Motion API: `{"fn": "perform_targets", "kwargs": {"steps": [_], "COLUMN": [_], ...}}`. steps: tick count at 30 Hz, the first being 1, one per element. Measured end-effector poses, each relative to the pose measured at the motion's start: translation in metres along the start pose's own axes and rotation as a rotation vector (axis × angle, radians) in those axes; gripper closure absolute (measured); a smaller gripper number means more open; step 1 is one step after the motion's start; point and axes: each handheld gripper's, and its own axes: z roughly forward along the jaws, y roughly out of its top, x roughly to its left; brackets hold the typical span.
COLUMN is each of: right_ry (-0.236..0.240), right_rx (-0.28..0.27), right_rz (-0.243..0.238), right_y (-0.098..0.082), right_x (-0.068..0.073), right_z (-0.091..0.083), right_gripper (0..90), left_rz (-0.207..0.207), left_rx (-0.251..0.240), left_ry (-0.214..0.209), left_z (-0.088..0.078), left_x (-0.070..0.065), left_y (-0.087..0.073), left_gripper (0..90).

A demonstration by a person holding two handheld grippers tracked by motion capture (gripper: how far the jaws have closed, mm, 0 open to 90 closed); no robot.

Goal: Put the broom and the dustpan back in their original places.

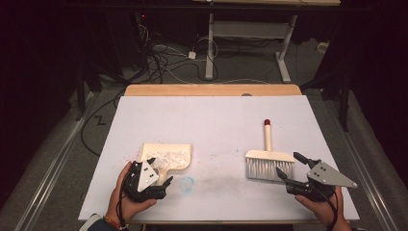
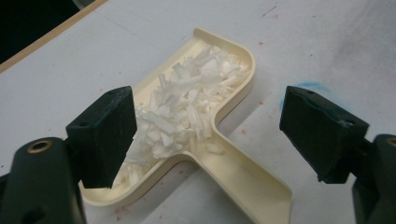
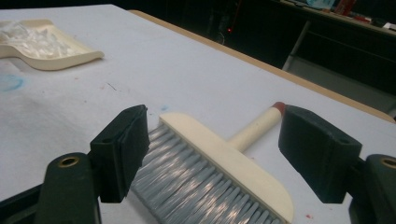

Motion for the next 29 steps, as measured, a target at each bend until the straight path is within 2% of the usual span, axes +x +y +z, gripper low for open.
{"fn": "perform_targets", "kwargs": {"steps": [5, 8, 17, 24, 26, 29], "right_ry": [-0.010, -0.009, -0.012, -0.015, -0.001, -0.011], "right_rx": [0.000, -0.002, 0.006, 0.001, -0.003, -0.002], "right_rz": [-0.022, -0.015, -0.035, -0.030, -0.011, -0.025], "right_y": [0.0025, 0.0028, 0.0010, 0.0007, 0.0013, 0.0018], "right_x": [0.0069, 0.0079, 0.0092, 0.0083, 0.0075, 0.0089], "right_z": [-0.0012, -0.0016, -0.0010, -0.0008, -0.0009, -0.0015], "right_gripper": [25.6, 25.6, 25.5, 26.0, 26.0, 26.3], "left_rz": [-0.003, 0.007, 0.019, 0.011, 0.013, 0.014], "left_rx": [-0.007, -0.009, 0.013, 0.018, 0.021, 0.022], "left_ry": [-0.001, 0.001, -0.002, 0.005, 0.008, 0.013], "left_z": [-0.0023, -0.0024, 0.0008, 0.0013, 0.0014, 0.0025], "left_x": [0.0010, 0.0002, -0.0014, 0.0003, -0.0005, -0.0007], "left_y": [-0.0018, -0.0008, 0.0003, 0.0013, 0.0014, 0.0026], "left_gripper": [17.9, 17.9, 17.9, 17.9, 17.9, 17.9]}}
